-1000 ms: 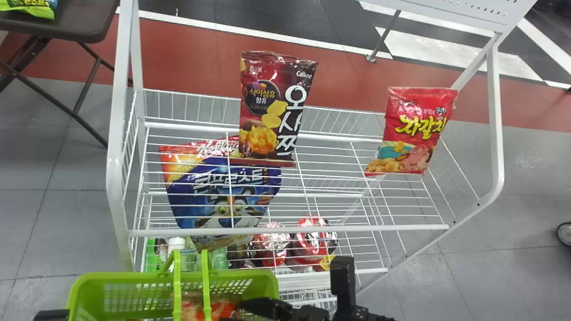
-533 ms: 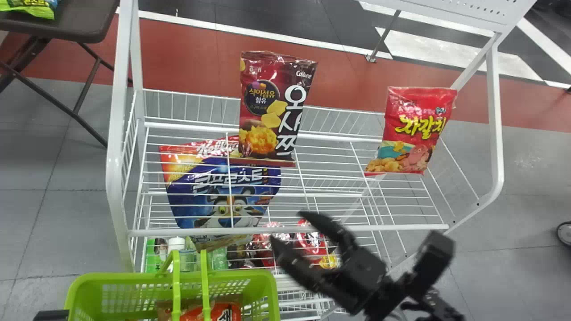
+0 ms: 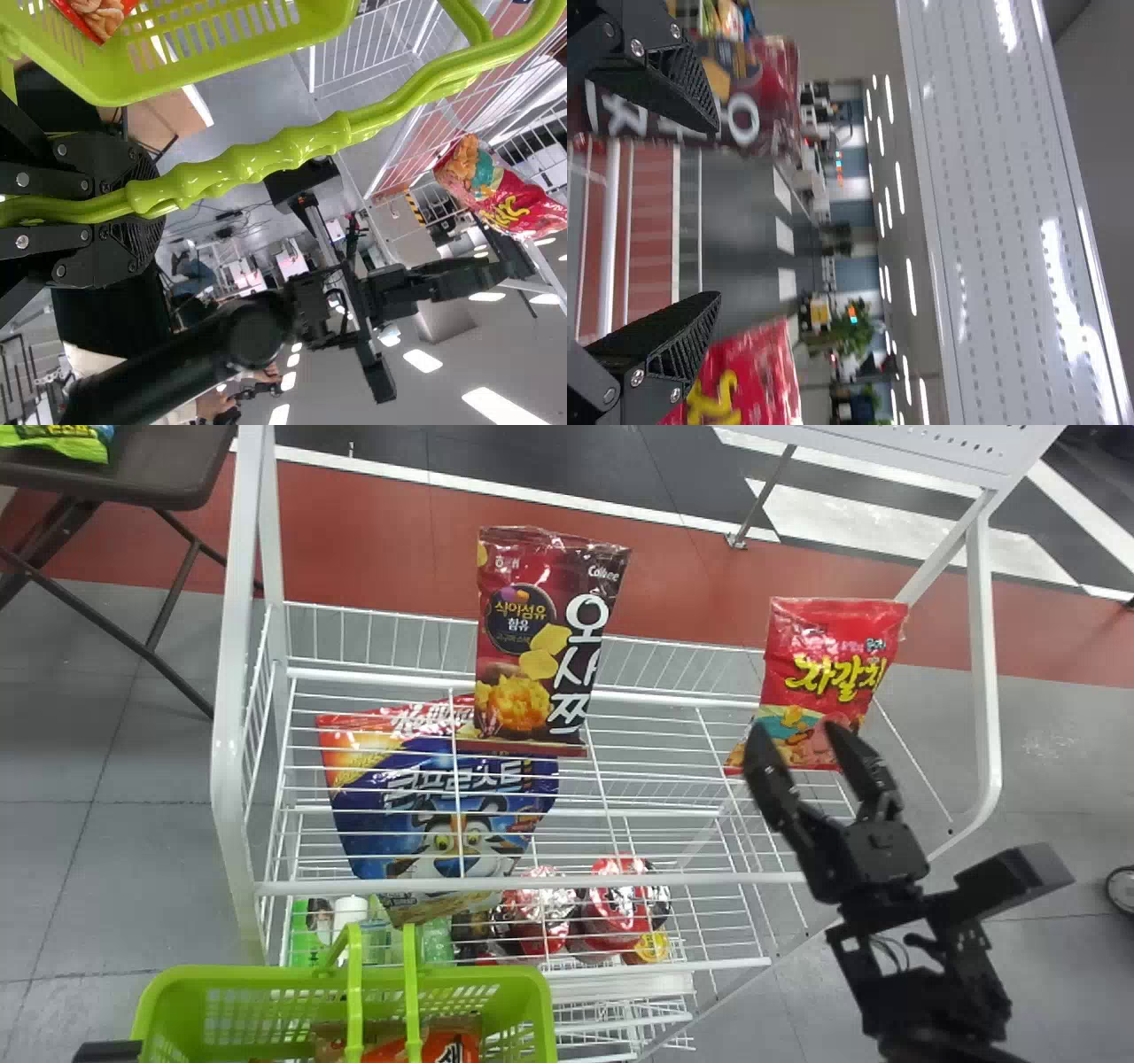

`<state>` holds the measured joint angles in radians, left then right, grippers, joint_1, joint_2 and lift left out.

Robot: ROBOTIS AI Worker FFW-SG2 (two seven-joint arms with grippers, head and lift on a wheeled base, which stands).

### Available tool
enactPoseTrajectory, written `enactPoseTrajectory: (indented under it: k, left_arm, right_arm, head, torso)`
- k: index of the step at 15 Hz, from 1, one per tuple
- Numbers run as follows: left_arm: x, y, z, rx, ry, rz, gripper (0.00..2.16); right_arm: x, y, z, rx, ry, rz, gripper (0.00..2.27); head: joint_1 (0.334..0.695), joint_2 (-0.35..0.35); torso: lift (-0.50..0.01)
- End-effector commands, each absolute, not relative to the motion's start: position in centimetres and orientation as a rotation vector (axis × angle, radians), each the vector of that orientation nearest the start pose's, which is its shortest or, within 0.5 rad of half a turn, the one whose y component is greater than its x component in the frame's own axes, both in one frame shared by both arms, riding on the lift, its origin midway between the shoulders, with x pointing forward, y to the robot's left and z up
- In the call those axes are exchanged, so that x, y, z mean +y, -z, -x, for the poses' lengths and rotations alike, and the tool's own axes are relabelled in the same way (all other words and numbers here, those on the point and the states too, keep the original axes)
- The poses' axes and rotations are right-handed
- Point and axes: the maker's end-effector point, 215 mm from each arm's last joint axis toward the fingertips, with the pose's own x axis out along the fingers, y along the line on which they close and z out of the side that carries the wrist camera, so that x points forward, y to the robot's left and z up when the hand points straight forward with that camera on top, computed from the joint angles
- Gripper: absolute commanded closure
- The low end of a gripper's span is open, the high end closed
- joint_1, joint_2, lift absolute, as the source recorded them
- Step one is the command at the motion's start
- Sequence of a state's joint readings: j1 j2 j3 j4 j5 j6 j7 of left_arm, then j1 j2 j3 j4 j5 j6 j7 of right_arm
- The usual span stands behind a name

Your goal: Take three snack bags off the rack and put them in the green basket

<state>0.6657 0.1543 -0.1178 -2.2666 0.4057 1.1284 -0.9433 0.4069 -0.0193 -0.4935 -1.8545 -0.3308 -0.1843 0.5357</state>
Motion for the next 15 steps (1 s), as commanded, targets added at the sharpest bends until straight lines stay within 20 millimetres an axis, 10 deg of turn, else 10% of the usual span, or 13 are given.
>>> enactPoseTrajectory:
  k: [1,13,14,15]
  left_arm:
    - [-2.1,41.3,-14.7,0.970,1.209,0.741,1.70]
    - [-1.2,41.8,-14.9,0.983,1.221,0.716,1.70]
    - [-1.2,41.9,-15.0,0.983,1.220,0.716,1.70]
    - [-1.2,42.0,-15.1,0.987,1.219,0.715,1.70]
  right_arm:
    - [-44.2,30.4,-43.5,-0.179,0.068,0.044,0.19]
    - [-51.9,37.3,-53.2,0.195,0.230,-0.036,0.28]
    - [-52.0,37.5,-53.2,0.206,0.217,-0.035,0.81]
    - [-51.1,37.7,-52.7,0.197,0.183,-0.051,1.85]
  head:
    - [0.695,-0.350]
    - [0.695,-0.350]
    - [0.695,-0.350]
    - [0.695,-0.350]
  torso:
    - [-0.024]
    - [-0.024]
    - [-0.024]
    - [-0.024]
